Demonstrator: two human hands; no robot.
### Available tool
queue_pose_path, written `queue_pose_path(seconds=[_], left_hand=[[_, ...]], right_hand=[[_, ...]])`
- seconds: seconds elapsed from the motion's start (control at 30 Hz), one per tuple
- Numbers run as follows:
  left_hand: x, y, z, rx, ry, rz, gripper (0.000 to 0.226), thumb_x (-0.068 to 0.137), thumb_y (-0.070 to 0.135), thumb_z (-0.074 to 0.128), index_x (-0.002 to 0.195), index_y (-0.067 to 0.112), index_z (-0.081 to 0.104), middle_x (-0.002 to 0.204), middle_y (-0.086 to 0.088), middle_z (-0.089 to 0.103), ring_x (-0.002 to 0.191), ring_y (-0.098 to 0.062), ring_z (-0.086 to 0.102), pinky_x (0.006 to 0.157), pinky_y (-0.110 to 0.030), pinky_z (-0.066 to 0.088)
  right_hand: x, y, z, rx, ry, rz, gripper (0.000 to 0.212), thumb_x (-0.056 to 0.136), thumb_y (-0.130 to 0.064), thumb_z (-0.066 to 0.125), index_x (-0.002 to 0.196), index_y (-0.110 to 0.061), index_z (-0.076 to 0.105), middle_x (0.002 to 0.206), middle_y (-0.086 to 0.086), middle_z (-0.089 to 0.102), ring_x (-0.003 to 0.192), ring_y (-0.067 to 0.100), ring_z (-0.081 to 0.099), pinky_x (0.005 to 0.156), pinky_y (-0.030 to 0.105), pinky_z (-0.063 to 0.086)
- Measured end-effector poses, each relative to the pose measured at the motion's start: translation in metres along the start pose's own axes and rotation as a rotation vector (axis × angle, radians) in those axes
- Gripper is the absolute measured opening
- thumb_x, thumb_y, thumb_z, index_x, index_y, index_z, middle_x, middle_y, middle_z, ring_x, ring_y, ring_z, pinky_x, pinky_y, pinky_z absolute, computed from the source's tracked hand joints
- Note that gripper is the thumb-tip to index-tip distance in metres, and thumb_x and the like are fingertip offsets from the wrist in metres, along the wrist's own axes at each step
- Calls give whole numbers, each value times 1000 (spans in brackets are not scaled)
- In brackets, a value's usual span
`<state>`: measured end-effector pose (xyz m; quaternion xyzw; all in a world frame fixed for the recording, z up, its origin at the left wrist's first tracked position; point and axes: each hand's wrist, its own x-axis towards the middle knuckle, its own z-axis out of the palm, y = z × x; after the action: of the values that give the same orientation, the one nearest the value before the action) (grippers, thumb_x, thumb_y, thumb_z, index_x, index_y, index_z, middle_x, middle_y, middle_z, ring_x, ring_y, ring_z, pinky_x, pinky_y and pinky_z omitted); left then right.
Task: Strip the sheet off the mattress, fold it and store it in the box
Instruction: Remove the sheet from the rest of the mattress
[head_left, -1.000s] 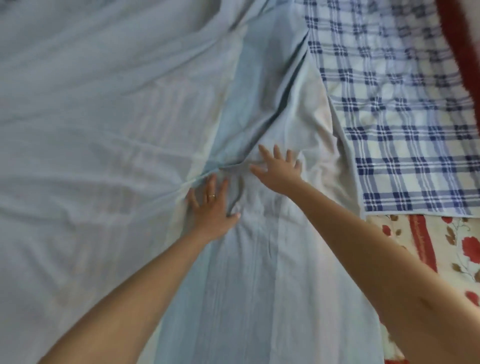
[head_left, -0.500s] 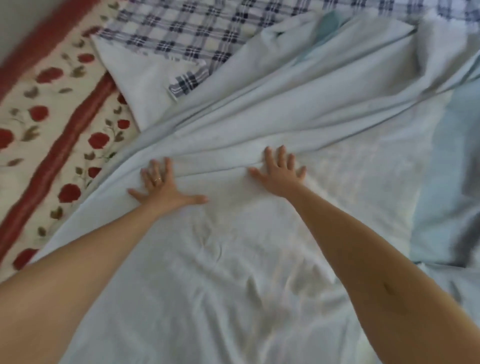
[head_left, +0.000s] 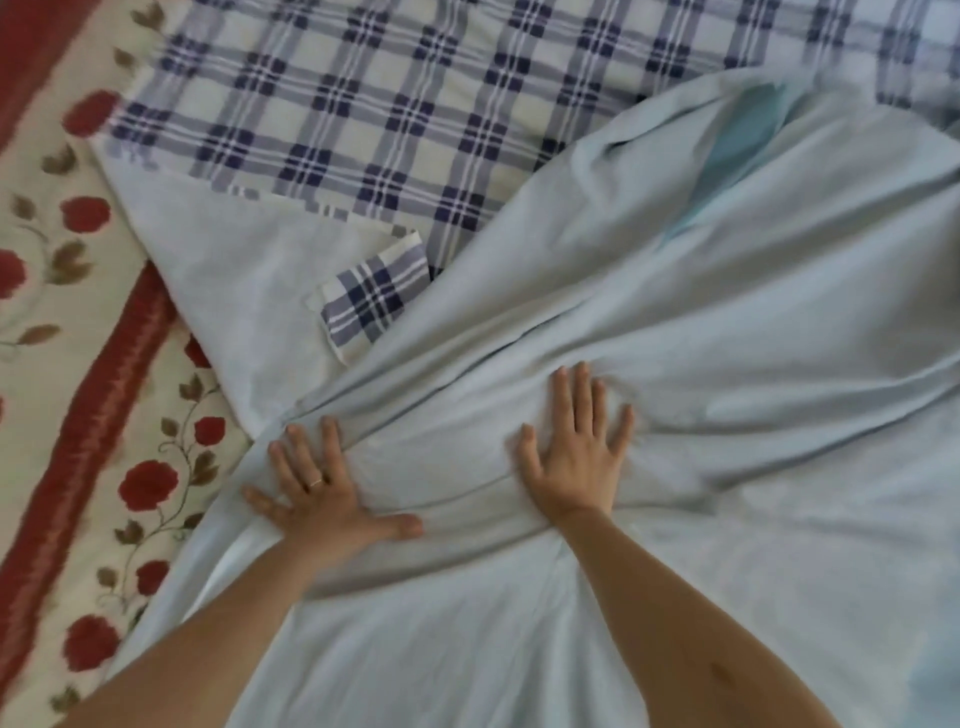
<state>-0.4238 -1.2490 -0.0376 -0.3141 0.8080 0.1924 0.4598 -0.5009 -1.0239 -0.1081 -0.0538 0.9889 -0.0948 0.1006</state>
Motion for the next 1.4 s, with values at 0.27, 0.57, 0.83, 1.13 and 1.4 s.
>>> queue_pose_path(seconds=[0.27,0.57,0.83,1.13,1.4], left_hand=[[5,5,-11,33,-86,-25,159,33,88,62,111,27,-62,116,-9,-68,109,-32,-59,100,-64,-21],[13,0,0,12,-23,11,161,30,89,62,111,27,-62,114,-7,-69,106,-31,-60,101,-66,-19],[7,15,18,-314,344,125,137,43,101,24,148,20,-11,153,-11,-22,141,-24,-20,112,-60,-4],[114,256,-132,-419,461,608,59,83,29,66,133,11,41,125,-4,54,110,-23,55,91,-36,45],[69,261,-76,545,521,1579,19,81,5,46,91,12,61,94,-5,58,83,-24,57,59,-34,48]], right_hand=[[2,-1,1,-53,-6,-1,74,83,-48,34,151,-19,22,158,5,21,144,24,19,116,50,0],[23,1,-9,62,152,-35,61,79,-43,42,132,-13,42,132,12,51,120,24,39,108,41,19],[98,54,-25,92,284,388,64,82,-46,36,140,-19,38,149,9,34,138,29,30,115,49,8],[104,60,-14,103,315,392,61,82,-44,36,138,-20,42,147,9,37,135,28,33,113,50,11],[106,61,-20,73,302,403,65,78,-43,36,137,-17,43,147,10,39,135,27,33,113,51,13]])
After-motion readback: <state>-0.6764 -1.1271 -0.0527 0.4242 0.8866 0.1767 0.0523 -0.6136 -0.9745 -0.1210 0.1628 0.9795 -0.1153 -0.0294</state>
